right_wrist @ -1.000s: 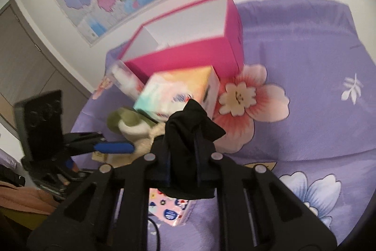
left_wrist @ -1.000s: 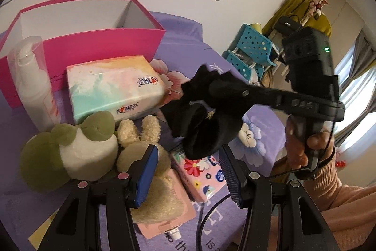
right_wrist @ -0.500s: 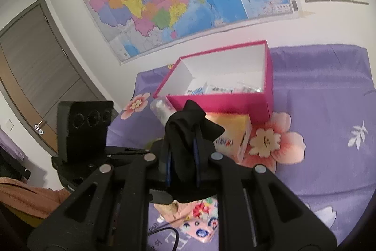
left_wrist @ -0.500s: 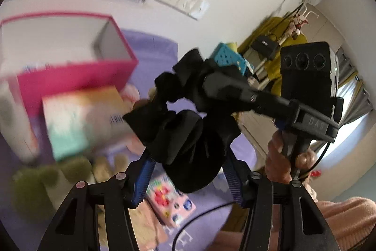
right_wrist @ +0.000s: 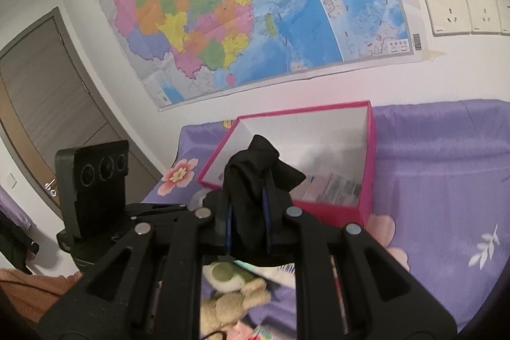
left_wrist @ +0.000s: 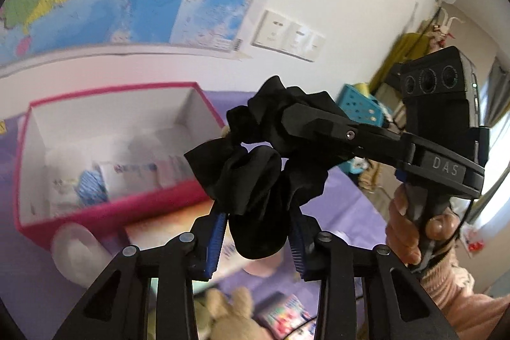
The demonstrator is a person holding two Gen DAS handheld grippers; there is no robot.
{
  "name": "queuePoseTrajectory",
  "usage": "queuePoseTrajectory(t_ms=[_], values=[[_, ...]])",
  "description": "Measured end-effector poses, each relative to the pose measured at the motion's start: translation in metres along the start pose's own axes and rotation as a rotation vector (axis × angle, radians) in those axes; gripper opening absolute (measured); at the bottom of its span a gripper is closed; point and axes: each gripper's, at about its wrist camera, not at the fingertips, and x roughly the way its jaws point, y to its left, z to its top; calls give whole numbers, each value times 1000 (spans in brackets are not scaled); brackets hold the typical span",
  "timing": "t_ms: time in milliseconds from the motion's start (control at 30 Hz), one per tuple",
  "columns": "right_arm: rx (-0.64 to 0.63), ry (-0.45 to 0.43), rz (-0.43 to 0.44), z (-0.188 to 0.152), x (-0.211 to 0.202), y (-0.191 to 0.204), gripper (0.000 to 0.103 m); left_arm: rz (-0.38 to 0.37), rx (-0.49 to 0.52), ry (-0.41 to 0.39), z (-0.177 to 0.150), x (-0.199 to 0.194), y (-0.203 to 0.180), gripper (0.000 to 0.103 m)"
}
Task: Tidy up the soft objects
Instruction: 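Carry the black scrunchie over the pink box and lower it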
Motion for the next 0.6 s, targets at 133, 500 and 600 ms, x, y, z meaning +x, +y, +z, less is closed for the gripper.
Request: queuePoseTrajectory(t_ms=[133, 500, 600], values=[[11, 5, 6, 17, 17, -10, 16, 60, -10, 10, 18, 12, 13, 35], [35, 48, -27, 44, 68, -38, 17, 158, -68, 63, 43, 45, 42, 34], [43, 63, -41, 47, 79, -46, 18, 178, -86, 82, 46, 52, 47, 34]])
